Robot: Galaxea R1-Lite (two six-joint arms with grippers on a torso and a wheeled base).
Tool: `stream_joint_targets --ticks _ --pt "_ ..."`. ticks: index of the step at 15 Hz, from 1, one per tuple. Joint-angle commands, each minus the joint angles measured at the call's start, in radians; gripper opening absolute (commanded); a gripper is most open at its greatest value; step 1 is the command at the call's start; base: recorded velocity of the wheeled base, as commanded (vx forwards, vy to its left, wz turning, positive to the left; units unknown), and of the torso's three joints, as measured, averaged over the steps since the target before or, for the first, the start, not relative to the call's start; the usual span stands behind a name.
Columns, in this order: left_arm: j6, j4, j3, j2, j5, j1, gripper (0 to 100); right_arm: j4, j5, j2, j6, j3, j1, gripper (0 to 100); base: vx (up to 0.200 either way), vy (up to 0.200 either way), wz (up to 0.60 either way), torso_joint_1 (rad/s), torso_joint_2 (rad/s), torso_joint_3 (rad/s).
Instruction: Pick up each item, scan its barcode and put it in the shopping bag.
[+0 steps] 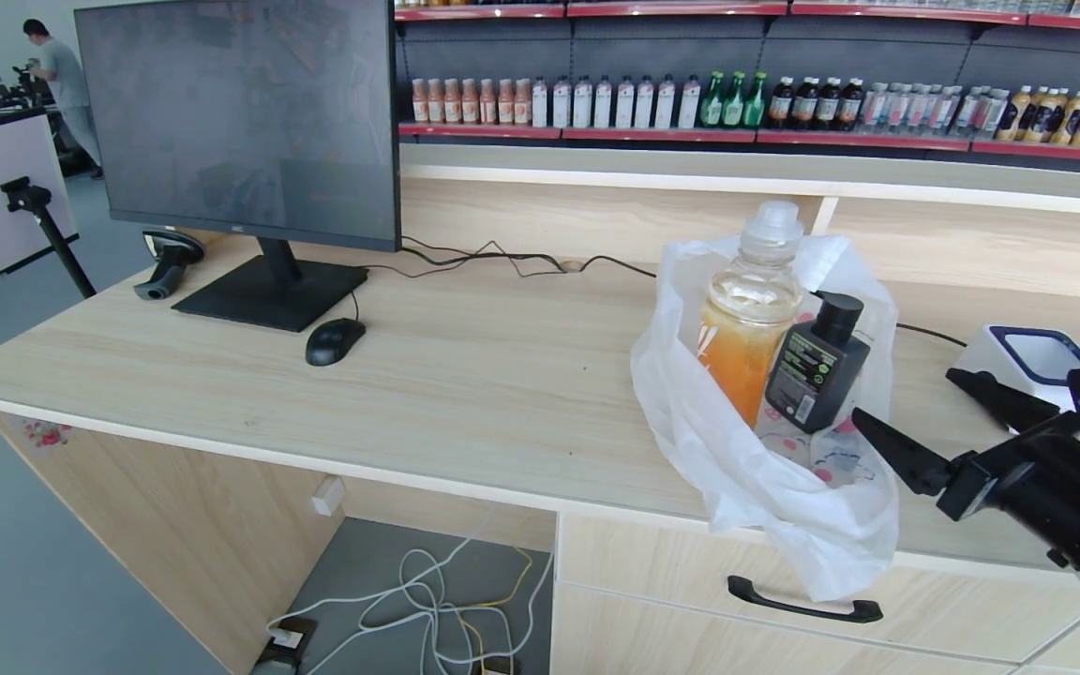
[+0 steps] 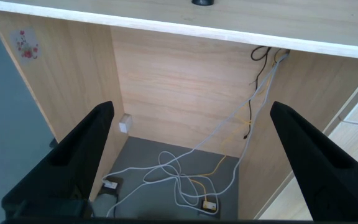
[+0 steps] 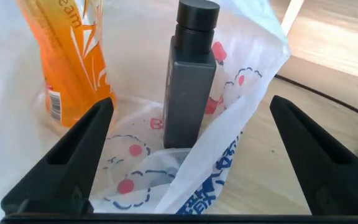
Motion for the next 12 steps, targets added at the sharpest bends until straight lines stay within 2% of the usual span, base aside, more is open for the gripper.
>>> stream_joint_targets --ticks 1,3,4,7,10,11,12 --pt "0.0 0.0 0.0 0.0 0.0 0.0 100 0.032 -0.002 -0.257 0.037 0.112 -0.043 100 0.0 0.0 0.0 0.0 0.0 0.0" --pt "0.0 0.0 0.0 0.0 0.0 0.0 100 0.201 0.001 -0.406 0.071 0.112 -0.079 100 0.0 0.0 0.0 0.0 0.0 0.0" --pt "0.0 0.0 0.0 0.0 0.0 0.0 100 0.353 0.004 -0.526 0.07 0.112 -0.079 100 0.0 0.0 0.0 0.0 0.0 0.0" --pt "-0.003 0.0 0.0 0.0 0.0 0.002 100 0.962 0.01 -0.992 0.048 0.112 -0.072 100 0.0 0.0 0.0 0.0 0.0 0.0" --pt "-0.005 0.0 0.0 -0.001 0.0 0.0 100 1.433 0.008 -1.403 0.047 0.1 -0.072 100 0.0 0.0 0.0 0.0 0.0 0.0" --pt "-0.003 0.0 0.0 0.0 0.0 0.0 100 1.535 0.005 -1.495 0.047 0.094 -0.072 100 0.0 0.0 0.0 0.0 0.0 0.0" --pt "-0.003 0.0 0.0 0.0 0.0 0.0 100 1.535 0.005 -1.495 0.047 0.094 -0.072 100 0.0 0.0 0.0 0.0 0.0 0.0"
